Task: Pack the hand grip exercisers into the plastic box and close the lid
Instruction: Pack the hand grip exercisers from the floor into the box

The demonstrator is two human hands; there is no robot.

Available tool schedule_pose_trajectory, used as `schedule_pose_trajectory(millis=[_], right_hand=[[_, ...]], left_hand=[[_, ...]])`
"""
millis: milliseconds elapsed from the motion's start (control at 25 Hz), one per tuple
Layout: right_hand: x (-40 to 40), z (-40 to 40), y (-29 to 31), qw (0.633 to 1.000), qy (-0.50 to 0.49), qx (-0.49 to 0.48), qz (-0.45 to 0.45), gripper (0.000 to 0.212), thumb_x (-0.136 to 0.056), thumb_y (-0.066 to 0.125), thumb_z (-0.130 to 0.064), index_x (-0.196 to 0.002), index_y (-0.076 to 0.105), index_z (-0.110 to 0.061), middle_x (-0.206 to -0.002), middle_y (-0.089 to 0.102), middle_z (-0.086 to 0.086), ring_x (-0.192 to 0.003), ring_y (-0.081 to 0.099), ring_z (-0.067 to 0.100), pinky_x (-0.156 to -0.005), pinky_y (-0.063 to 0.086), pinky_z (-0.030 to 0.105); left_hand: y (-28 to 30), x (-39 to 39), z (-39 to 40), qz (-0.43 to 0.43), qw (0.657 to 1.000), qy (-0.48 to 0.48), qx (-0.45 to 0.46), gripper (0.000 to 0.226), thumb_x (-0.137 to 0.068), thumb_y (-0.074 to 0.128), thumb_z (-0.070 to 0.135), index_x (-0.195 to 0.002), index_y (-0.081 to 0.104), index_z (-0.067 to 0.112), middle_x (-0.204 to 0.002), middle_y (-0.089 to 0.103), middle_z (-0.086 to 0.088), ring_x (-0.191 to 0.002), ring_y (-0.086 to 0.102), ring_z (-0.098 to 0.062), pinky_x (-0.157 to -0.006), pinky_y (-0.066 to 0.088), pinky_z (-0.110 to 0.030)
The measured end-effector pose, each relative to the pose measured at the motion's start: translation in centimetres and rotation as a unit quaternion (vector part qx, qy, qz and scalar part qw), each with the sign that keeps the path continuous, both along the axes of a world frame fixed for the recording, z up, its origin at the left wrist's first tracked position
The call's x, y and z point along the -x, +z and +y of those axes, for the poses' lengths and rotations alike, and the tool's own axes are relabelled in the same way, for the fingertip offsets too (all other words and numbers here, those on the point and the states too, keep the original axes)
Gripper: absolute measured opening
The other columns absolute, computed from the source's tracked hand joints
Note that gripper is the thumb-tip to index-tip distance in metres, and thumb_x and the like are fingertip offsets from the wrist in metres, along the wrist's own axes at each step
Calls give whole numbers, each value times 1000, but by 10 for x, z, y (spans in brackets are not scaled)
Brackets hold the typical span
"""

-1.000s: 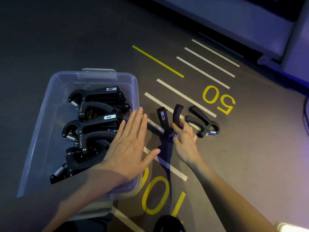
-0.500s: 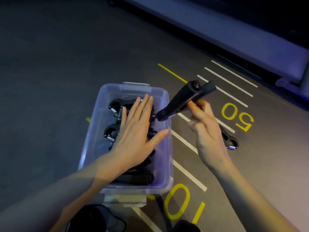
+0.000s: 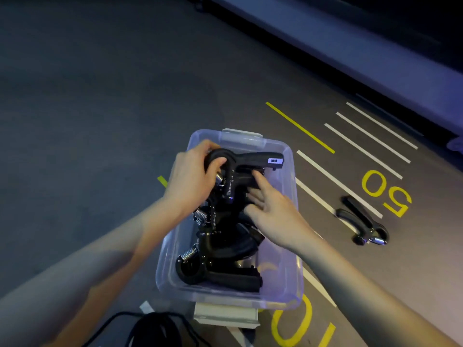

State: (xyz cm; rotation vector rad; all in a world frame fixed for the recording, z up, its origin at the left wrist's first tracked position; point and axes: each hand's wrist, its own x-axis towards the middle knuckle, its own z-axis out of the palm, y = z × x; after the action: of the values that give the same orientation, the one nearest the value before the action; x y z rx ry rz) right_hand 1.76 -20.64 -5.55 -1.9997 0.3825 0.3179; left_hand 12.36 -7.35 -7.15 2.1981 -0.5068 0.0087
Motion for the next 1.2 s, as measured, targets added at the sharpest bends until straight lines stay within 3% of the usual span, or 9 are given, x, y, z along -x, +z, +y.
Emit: schedule_pose_trajectory(millis=[80, 240, 400, 520, 600, 720, 840, 1040, 1200], right_hand=[[-14, 2, -2, 999, 4, 46, 26, 70, -89, 50, -14, -150, 15, -21, -142, 48, 1, -128, 47, 9, -88, 31, 9], [-45, -5, -9, 995, -3, 89, 43, 58, -90, 50, -20, -144, 31, -16, -137, 54, -1, -126, 48, 18, -89, 35, 21], [-41, -9, -28, 984, -4, 167, -69, 54, -89, 48, -14, -142, 38, -13, -126, 60, 1, -117, 53, 17, -93, 40, 22], [-35, -16, -43, 927, 97, 347, -105, 56, -97, 41, -35, -149, 25, -20, -155, 26, 2, -143, 17, 23, -117, 19, 38], [-34, -16, -50, 913, 160, 374, -21, 65, -98, 30, -49, -151, 6, -21, -160, -2, 0, -146, -8, 24, -119, 2, 38], [-39, -11, -55, 906, 182, 383, 12, 74, -96, 27, -56, -151, -6, -20, -158, -17, 1, -144, -18, 27, -118, 0, 40], [-41, -15, -48, 911, 178, 371, -6, 72, -96, 30, -55, -151, -2, -21, -159, -10, -2, -146, -10, 23, -119, 5, 42], [15, -56, -33, 897, -25, 373, -237, 62, -95, 30, -45, -148, 26, -15, -156, 24, 1, -144, 19, 15, -116, 15, 28], [83, -117, -70, 896, -173, 386, -133, 60, -97, 32, -41, -148, 24, -12, -156, 22, 2, -143, 22, 17, -115, 21, 31]], left_hand=[[-1, -17, -7, 9, 998, 43, -40, 23, -87, 59, 20, -110, 59, 16, -98, 69, -6, -91, 62, -27, -79, 42, -29], [-14, -17, -12, 7, 988, -24, -150, 43, -89, 55, 23, -127, 43, 5, -129, 49, -15, -116, 48, -32, -87, 37, -33], [-35, 2, -7, -30, 920, -135, -366, 70, -95, 38, 41, -147, 5, 8, -155, 7, -14, -143, 7, -28, -115, 8, -38], [-38, 6, -6, -63, 864, -147, -477, 69, -96, 22, 49, -146, -9, 11, -156, 0, -13, -143, -1, -27, -114, -2, -39], [-39, 6, -6, -74, 842, -151, -513, 68, -96, 16, 49, -144, -15, 12, -156, -1, -13, -143, -2, -29, -114, -4, -40], [-38, 1, -8, -72, 815, -153, -554, 66, -97, 13, 46, -143, -20, 12, -156, -5, -14, -142, -6, -30, -114, -5, -41], [-29, 5, -14, -42, 838, -126, -530, 64, -97, 16, 43, -145, -12, 12, -156, -2, -12, -143, -4, -30, -113, -4, -45], [-14, 56, -51, -133, 937, -123, -298, 65, -91, 31, 40, -143, 25, 2, -149, 26, -22, -137, 27, -36, -110, 16, -53], [-5, 104, -94, -175, 918, -216, -283, 74, -86, 26, 52, -140, 33, 2, -146, 33, -21, -134, 33, -35, -104, 21, -54]])
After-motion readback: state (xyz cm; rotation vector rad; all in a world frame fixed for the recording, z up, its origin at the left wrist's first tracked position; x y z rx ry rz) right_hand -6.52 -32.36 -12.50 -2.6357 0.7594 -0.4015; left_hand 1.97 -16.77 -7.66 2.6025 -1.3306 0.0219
